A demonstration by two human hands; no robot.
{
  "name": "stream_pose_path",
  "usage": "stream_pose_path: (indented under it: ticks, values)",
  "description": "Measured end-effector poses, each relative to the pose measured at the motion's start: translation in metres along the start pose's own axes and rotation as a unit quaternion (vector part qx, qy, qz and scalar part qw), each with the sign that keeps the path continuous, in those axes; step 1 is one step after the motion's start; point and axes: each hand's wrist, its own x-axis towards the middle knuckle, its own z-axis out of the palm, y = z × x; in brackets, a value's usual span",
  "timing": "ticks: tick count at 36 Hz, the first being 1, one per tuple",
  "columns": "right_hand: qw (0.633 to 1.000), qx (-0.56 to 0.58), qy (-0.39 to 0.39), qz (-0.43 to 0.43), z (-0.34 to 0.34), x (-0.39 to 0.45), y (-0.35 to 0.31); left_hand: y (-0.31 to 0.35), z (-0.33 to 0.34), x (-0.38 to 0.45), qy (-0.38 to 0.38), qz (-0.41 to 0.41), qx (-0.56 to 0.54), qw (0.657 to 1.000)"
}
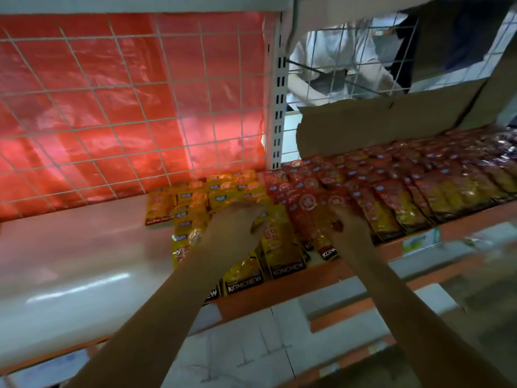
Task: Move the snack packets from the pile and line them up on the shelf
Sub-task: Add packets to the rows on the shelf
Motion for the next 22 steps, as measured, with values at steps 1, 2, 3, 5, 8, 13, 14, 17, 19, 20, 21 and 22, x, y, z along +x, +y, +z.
stream_pose_path:
  ticks: [1,2,3,5,8,13,14,17,19,20,21,22]
  values:
    - [1.0,-0.006,0.017,-0.017,0.003,-0.002,0.0,0.001,0.0,-0.001,0.006,0.005,0.008,1.0]
    - [0.999,-0.014,0.033,-0.039,0.005,-0.004,-0.001,0.002,0.002,-0.001,0.006,0.006,0.019,1.0]
    - [0.997,-0.031,0.046,-0.056,0.008,-0.006,-0.002,0.003,0.003,-0.001,0.011,0.015,0.019,1.0]
    - [0.993,-0.082,0.055,-0.063,0.013,-0.008,0.002,0.0,0.004,-0.002,0.015,0.02,0.021,0.999]
    - [0.983,-0.166,0.063,-0.041,0.019,-0.012,0.008,-0.002,0.005,-0.005,0.033,0.021,0.02,0.999]
    - [0.979,-0.183,0.072,-0.049,0.02,-0.013,-0.013,-0.011,-0.001,-0.014,0.049,0.027,0.009,0.998]
    - [0.979,-0.177,0.076,-0.071,0.023,-0.013,-0.021,-0.014,-0.003,-0.016,0.056,0.024,0.007,0.998]
    - [0.975,-0.159,0.064,-0.14,0.039,-0.013,-0.052,-0.029,-0.009,-0.027,0.095,0.006,0.003,0.995]
    - [0.974,-0.137,0.03,-0.177,0.056,-0.015,-0.074,-0.043,-0.014,-0.039,0.125,-0.004,-0.006,0.992]
    - [0.972,-0.127,0.013,-0.195,0.065,-0.017,-0.086,-0.053,-0.016,-0.046,0.14,-0.01,-0.005,0.99]
    - [0.97,-0.117,-0.001,-0.214,0.077,-0.019,-0.099,-0.063,-0.019,-0.054,0.149,-0.019,0.0,0.989]
    - [0.967,-0.105,-0.015,-0.23,0.089,-0.022,-0.111,-0.074,-0.023,-0.063,0.155,-0.027,0.006,0.987]
